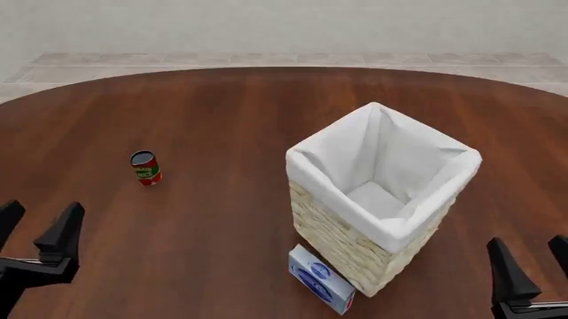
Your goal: Pick up the tomato sauce, and put it in the basket.
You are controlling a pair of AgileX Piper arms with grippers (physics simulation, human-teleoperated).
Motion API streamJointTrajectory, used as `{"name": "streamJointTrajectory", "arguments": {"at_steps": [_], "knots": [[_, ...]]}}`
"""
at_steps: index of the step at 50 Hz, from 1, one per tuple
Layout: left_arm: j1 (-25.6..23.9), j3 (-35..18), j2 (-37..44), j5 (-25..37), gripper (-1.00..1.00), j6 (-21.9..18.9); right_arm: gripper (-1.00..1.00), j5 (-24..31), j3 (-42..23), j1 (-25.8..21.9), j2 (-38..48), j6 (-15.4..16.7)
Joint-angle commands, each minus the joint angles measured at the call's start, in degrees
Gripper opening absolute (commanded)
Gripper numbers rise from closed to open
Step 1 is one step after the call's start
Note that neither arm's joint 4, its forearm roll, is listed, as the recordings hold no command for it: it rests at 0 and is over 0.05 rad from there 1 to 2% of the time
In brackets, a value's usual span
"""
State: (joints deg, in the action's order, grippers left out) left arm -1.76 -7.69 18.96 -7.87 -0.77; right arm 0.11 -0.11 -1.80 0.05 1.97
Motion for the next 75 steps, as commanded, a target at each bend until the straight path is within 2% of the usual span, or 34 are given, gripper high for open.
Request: {"name": "streamJointTrajectory", "arguments": {"at_steps": [1,5,7,11,15,26,28,40,43,45,49,58,60,61,64,66,70,72,75], "knots": [[0.4,-6.6,10.6,-1.9,1.0,-0.5,1.0,0.1,0.0,-0.5,0.0,0.1],[1.2,-8.8,13.9,-1.8,1.0,-0.6,1.0,0.2,0.0,-0.6,0.0,0.2],[1.9,-10.2,15.3,-1.4,1.0,0.7,1.0,0.2,0.0,-0.7,0.0,0.1],[2.1,-12.9,18.8,-0.4,1.0,-0.4,1.0,0.2,0.0,-0.8,0.0,0.1],[2.0,-15.6,21.8,0.9,1.0,0.9,1.0,0.3,0.0,-0.9,0.0,0.1],[2.4,-22.4,28.6,5.1,1.0,-0.7,1.0,0.7,0.1,-1.4,0.0,0.1],[0.8,-23.5,29.8,6.0,1.0,-0.9,1.0,0.6,0.1,-1.4,0.1,0.1],[4.7,-28.2,35.4,9.4,1.0,-3.7,1.0,0.7,0.1,-1.7,0.1,0.1],[4.7,-29.3,38.2,9.9,1.0,-1.8,1.0,0.8,0.1,-1.8,0.1,0.1],[4.2,-29.6,39.2,9.6,1.0,-3.4,1.0,0.8,0.1,-1.8,0.0,0.0],[4.7,-32.2,43.0,10.1,1.0,-0.9,1.0,0.9,0.1,-1.7,0.0,0.0],[3.9,-35.8,48.4,10.7,1.0,-1.3,1.0,1.1,0.1,-1.9,0.1,-0.1],[4.1,-36.4,49.6,10.6,1.0,-0.8,1.0,1.1,0.1,-2.0,0.1,0.0],[4.0,-36.8,50.5,10.5,1.0,1.3,1.0,1.1,0.1,-2.0,0.0,-0.1],[3.9,-38.1,53.0,9.8,1.0,0.0,1.0,1.2,0.1,-2.0,0.0,0.0],[3.9,-38.8,54.0,9.6,1.0,1.1,1.0,1.2,0.1,-2.0,0.1,0.1],[4.2,-40.1,56.1,9.1,1.0,0.4,1.0,1.2,0.1,-2.0,0.1,0.2],[3.8,-40.6,56.7,8.8,1.0,2.2,1.0,1.2,0.1,-2.1,0.2,0.3],[4.0,-40.7,57.9,8.1,1.0,1.1,1.0,1.0,0.1,-2.1,0.4,0.4]]}}
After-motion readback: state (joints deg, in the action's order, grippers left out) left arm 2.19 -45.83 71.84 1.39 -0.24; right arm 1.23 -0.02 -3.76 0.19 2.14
